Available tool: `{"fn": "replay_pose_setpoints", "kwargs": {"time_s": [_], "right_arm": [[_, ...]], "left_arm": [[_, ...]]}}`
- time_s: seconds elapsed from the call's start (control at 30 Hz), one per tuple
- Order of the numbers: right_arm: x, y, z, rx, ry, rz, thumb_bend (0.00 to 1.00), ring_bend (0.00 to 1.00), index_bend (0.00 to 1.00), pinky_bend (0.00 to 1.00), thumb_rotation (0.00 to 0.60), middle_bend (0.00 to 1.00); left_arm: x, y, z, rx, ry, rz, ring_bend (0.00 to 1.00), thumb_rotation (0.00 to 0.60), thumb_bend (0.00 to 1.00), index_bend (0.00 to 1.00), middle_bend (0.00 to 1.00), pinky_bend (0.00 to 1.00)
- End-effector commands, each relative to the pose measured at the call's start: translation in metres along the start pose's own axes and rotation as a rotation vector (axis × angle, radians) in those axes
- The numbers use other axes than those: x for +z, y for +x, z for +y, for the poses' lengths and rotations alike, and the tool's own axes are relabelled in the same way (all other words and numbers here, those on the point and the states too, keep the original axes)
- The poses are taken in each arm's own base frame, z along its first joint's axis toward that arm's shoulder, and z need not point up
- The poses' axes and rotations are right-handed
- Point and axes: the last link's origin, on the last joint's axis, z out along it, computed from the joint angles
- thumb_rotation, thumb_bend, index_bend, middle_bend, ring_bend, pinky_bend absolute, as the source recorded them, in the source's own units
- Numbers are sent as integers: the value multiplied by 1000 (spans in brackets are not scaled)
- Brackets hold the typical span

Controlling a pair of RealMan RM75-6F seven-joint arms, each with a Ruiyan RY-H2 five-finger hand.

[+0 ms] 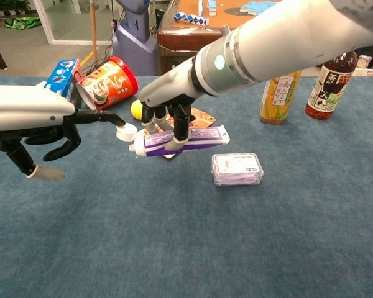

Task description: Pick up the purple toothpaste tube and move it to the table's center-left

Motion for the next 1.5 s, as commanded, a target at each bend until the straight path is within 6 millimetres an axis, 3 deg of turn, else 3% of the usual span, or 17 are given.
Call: {"fn": "replay_pose_setpoints", "kwargs": {"time_s": [0.03,1.5], "right_arm": [[1,-1,0,2,2,-4,898,744,951,418,600,842],[2,13,5,97,15,98,914,774,964,418,600,851]], "left_arm": [[0,0,-1,1,2,-1,819,600,263,10,726,815],[-8,-9,-5,-26,29,2,818,600,263,23,727,816]]}}
